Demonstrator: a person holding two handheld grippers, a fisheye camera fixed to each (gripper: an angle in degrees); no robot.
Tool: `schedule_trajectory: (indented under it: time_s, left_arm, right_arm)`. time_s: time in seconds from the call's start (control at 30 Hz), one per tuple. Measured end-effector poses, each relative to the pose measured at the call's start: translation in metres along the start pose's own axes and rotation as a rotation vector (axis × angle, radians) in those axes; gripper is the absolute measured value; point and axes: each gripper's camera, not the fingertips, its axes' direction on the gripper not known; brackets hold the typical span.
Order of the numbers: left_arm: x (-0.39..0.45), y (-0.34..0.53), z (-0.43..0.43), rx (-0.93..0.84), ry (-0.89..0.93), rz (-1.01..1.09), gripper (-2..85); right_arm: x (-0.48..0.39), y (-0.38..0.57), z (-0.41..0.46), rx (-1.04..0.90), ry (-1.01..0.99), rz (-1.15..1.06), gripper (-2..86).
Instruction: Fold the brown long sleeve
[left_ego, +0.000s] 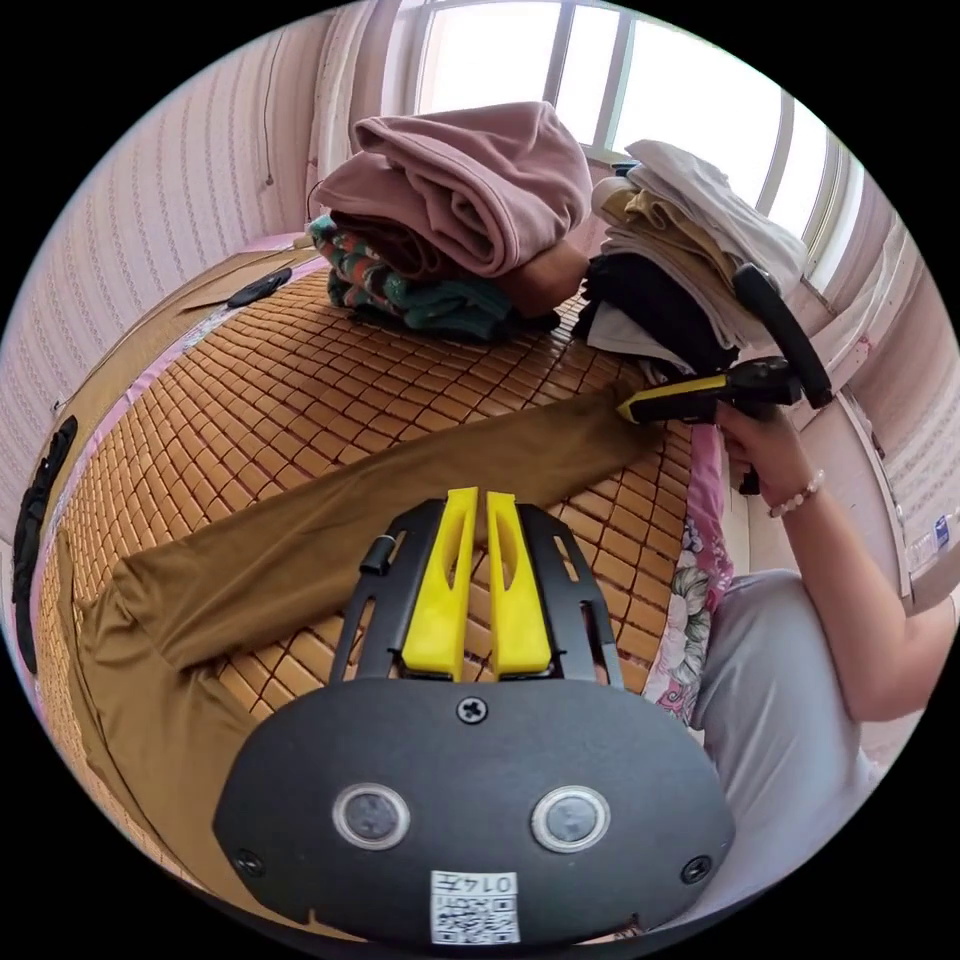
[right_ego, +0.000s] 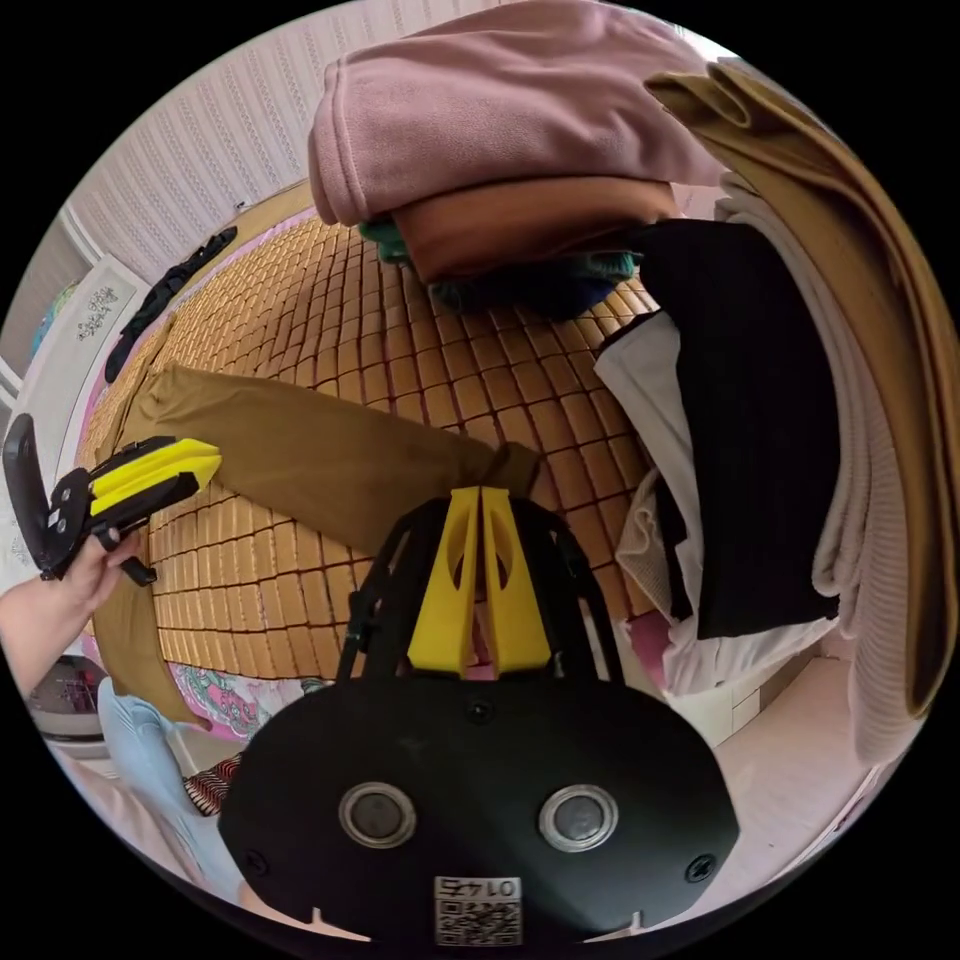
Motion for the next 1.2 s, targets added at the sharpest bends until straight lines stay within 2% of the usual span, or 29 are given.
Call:
schedule_trajectory:
  time_s: [0.1, 0.2, 0.37, 0.43, 0.5, 0.57, 0.77, 0.9, 1.07, 1.13, 1.2]
  left_arm:
    - [-0.017, 0.033, -0.056, 0.023, 0.009, -0.032, 0.1]
    - [-0.051, 0.088, -0.124, 0.025, -0.076, -0.117, 0.1]
    - [-0.14, 0.227, -0.255, -0.028, -0.305, -0.443, -0.1]
    - [-0.164, 0.28, -0.298, -0.02, -0.358, -0.558, -0.1]
    - [-0.182, 0.326, -0.333, -0.003, -0.409, -0.63, 0.0]
    - [-0.206, 0.364, -0.364, 0.005, -0.472, -0.68, 0.5]
    - [-0.266, 0.382, -0.388, 0.128, -0.453, -0.673, 3.7]
    - [-0.295, 0.367, -0.375, 0.122, -0.381, -0.622, 5.4]
    - [-0.325, 0.352, -0.354, -0.003, -0.337, -0.591, 5.5]
    - [-0.33, 0.356, -0.35, -0.038, -0.316, -0.588, 4.8]
    - [-0.335, 0.361, -0.353, -0.057, -0.3, -0.596, 3.7]
  right_arm:
    - [-0.007, -0.005, -0.004, 0.08, 0.033, 0.027, -0.9]
    - [-0.027, -0.012, -0.007, 0.159, 0.031, -0.021, -0.9]
    - [-0.086, -0.03, -0.005, 0.203, 0.117, -0.16, -0.6]
    - [-0.118, -0.04, -0.002, 0.196, 0.065, -0.214, -0.1]
    - [-0.176, -0.06, 0.004, 0.162, -0.151, -0.354, 0.7]
    - [-0.233, -0.083, 0.012, 0.148, -0.238, -0.458, 1.2]
    - [-0.456, -0.191, 0.064, 0.034, -0.428, -0.711, 6.5]
    - [-0.583, -0.276, 0.122, -0.144, -0.597, -0.665, 8.2]
    - [-0.664, -0.333, 0.187, -0.19, -0.471, -0.494, 11.7]
    - [-0.68, -0.343, 0.21, -0.246, -0.421, -0.451, 10.4]
    - [-0.693, -0.349, 0.212, -0.203, -0.398, -0.441, 3.4]
